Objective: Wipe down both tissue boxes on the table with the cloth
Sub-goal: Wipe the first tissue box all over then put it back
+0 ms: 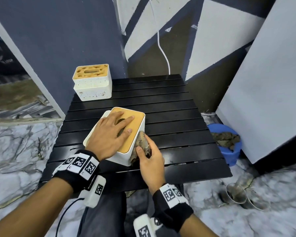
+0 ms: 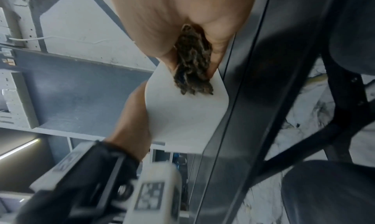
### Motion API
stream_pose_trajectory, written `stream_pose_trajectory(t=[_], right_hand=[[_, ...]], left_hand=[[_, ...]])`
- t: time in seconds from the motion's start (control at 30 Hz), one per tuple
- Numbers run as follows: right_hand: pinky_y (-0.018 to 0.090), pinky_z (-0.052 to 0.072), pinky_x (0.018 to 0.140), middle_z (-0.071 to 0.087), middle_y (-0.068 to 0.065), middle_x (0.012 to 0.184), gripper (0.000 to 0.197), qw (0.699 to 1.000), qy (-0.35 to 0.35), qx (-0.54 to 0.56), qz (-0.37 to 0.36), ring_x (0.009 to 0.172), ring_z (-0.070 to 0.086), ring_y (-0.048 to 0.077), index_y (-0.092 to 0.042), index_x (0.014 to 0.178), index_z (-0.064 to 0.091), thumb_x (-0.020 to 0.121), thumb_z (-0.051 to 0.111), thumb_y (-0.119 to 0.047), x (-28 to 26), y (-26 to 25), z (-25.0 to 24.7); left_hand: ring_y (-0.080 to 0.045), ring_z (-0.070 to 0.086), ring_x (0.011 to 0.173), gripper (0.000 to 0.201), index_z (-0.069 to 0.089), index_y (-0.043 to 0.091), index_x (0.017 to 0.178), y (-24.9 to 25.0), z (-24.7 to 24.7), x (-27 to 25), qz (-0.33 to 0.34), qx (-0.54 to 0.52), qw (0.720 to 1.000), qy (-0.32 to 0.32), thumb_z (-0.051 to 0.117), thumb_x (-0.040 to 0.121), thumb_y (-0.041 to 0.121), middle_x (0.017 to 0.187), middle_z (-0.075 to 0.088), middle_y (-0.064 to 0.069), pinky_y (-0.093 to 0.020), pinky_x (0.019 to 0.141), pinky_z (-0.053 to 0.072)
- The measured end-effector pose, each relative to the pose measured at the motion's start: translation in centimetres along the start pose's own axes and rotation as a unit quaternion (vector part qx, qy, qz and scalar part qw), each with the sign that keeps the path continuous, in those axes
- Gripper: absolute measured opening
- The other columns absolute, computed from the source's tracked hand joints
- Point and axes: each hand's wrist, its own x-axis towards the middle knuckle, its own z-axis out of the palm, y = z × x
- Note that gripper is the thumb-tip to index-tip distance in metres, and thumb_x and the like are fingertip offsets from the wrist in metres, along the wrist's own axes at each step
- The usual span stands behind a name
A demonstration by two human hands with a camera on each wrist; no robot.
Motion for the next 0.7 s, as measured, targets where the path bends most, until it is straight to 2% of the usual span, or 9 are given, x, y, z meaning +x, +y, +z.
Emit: stream_pose_trajectory(t=[0.1, 0.2, 0.27, 0.37, 0.47, 0.53, 0.63, 0.7], right_hand=[[0.015, 0.044, 0.095, 0.064, -0.019, 0.116, 0.043, 0.999, -0.011, 0.029, -0.027, 0.106, 0.058, -0.007, -0.029, 0.130, 0.055, 0.089, 0.061, -0.017, -2.3, 0.2, 0.1], [0.014, 0.045, 0.094, 0.064, -0.016, 0.117, 0.043, 0.998, -0.020, 0.041, -0.035, 0.107, 0.058, -0.005, -0.030, 0.130, 0.055, 0.089, 0.061, -0.017, -2.7, 0.3, 0.3], [0.012, 0.044, 0.094, 0.063, -0.017, 0.118, 0.042, 0.998, -0.001, 0.045, -0.035, 0.107, 0.057, -0.007, -0.031, 0.129, 0.055, 0.090, 0.060, -0.017, -1.6, 0.0, 0.6], [-0.001, 0.037, 0.087, 0.060, -0.019, 0.120, 0.042, 0.998, 0.035, 0.047, -0.035, 0.105, 0.054, -0.011, -0.030, 0.132, 0.052, 0.092, 0.058, -0.020, 1.5, -1.5, 0.8], [-0.008, 0.032, 0.079, 0.060, -0.013, 0.122, 0.042, 0.998, 0.055, 0.033, -0.016, 0.107, 0.055, -0.001, -0.030, 0.134, 0.050, 0.093, 0.056, -0.023, 4.6, -3.1, 0.4], [-0.003, 0.035, 0.082, 0.061, -0.011, 0.122, 0.041, 0.998, 0.053, 0.033, -0.010, 0.108, 0.056, 0.003, -0.031, 0.133, 0.051, 0.093, 0.056, -0.022, 5.6, -3.7, 0.2], [0.020, 0.044, 0.098, 0.063, -0.011, 0.119, 0.040, 0.999, 0.038, 0.032, -0.003, 0.106, 0.058, 0.002, -0.034, 0.129, 0.053, 0.092, 0.057, -0.022, 4.7, -3.5, -0.2], [0.029, 0.046, 0.100, 0.065, -0.015, 0.115, 0.039, 0.999, -0.003, 0.028, -0.015, 0.106, 0.059, 0.000, -0.036, 0.126, 0.056, 0.090, 0.059, -0.020, 3.2, -2.7, -0.8]], left_hand=[[-0.019, 0.027, 0.144, 0.068, 0.034, 0.041, 0.150, 0.0, -0.2, -0.1, 0.007, 0.002, 1.000, -0.003, 0.014, 0.090, 0.065, 0.157, 0.031, 0.000, -0.044, 0.120, 0.018], [-0.017, 0.025, 0.145, 0.068, 0.034, 0.041, 0.150, -0.1, -0.3, -0.2, 0.018, 0.001, 1.000, -0.013, 0.013, 0.090, 0.065, 0.157, 0.030, 0.000, -0.043, 0.120, 0.017], [-0.016, 0.024, 0.145, 0.067, 0.034, 0.041, 0.149, -0.2, -0.4, -0.3, 0.020, -0.001, 1.000, -0.017, 0.013, 0.090, 0.066, 0.157, 0.030, 0.000, -0.043, 0.120, 0.018], [-0.017, 0.026, 0.144, 0.067, 0.037, 0.039, 0.148, -0.2, -0.4, -0.4, 0.022, -0.009, 1.000, -0.012, 0.015, 0.091, 0.065, 0.156, 0.032, -0.001, -0.043, 0.118, 0.019], [-0.017, 0.027, 0.144, 0.068, 0.037, 0.039, 0.149, 0.0, -0.5, -0.4, 0.022, -0.006, 1.000, -0.012, 0.015, 0.090, 0.065, 0.155, 0.033, -0.002, -0.041, 0.118, 0.019], [-0.017, 0.026, 0.144, 0.068, 0.036, 0.039, 0.149, 0.1, -0.5, -0.4, 0.021, -0.001, 1.000, -0.014, 0.014, 0.090, 0.065, 0.156, 0.033, -0.001, -0.040, 0.118, 0.019], [-0.017, 0.025, 0.145, 0.068, 0.033, 0.040, 0.150, 0.2, -0.4, -0.3, 0.014, 0.005, 1.000, -0.016, 0.012, 0.090, 0.065, 0.157, 0.031, -0.001, -0.041, 0.118, 0.019], [-0.017, 0.024, 0.145, 0.069, 0.032, 0.041, 0.150, 0.3, -0.4, -0.4, 0.005, 0.003, 1.000, -0.015, 0.011, 0.089, 0.065, 0.158, 0.030, 0.000, -0.042, 0.119, 0.018]])
